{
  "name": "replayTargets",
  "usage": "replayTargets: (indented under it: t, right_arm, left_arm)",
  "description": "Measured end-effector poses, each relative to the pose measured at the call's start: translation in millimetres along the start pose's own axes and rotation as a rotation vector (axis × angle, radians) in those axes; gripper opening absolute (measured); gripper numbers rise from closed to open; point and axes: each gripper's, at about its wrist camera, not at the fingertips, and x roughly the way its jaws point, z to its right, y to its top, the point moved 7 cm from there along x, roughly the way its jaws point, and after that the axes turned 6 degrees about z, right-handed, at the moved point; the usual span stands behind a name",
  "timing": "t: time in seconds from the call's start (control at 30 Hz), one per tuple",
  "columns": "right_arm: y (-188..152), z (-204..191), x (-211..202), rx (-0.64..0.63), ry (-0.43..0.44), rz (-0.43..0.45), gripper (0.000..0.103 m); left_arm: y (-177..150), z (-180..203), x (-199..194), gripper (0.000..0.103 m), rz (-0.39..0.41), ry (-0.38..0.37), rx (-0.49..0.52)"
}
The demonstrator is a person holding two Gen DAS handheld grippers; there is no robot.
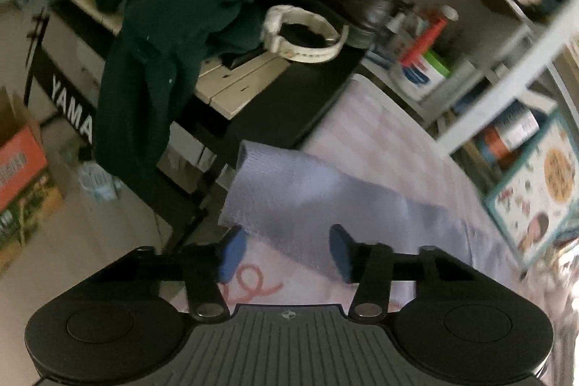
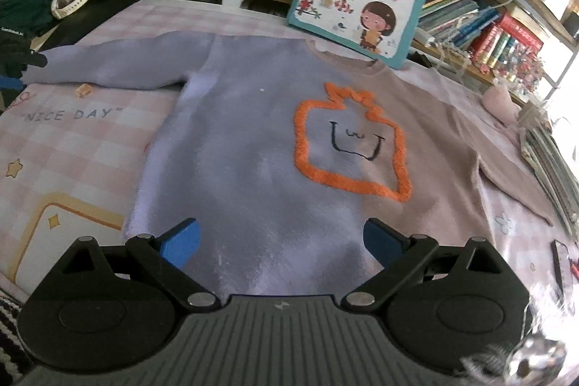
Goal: Fold clothes
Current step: 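Grasp the lavender sleeve cuff with the left tool and lift it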
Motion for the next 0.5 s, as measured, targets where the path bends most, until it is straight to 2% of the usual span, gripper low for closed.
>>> replayTargets:
  t: [0.17,0.27,0.37,0.4,0.5]
  right_arm:
    - [-3.8,8.4,-4.1,0.021,-0.033,-0.004,0.098]
    - [-5.6,13.7,-5.6,0.034,-0.048,-0.005,0.098]
    - [-6.6,18.3,-6.4,0.042,-0.057,-0.003,0.098]
    - [-6.8,19.2,-6.4,0.043,-0.057,-0.003,0.098]
    - [-7.5,20.4,-6.1,0.041,-0.053,-0.006,0.098]
  left_arm:
    - [4.7,-17.9,10.5,0.039,0.008,0.023,-0.186]
    - [-3.3,-35.5,18.5,0.034,-0.019,0.041,-0.325]
    - [-8.7,-47.6,24.2,0.035,0.0,0.01,-0.437]
    - [-8.5,-48.2,23.5,0.03,0.012,0.001,-0.448]
    - [-5.1,-45.4,17.9,0.005,0.055,-0.017,-0.432]
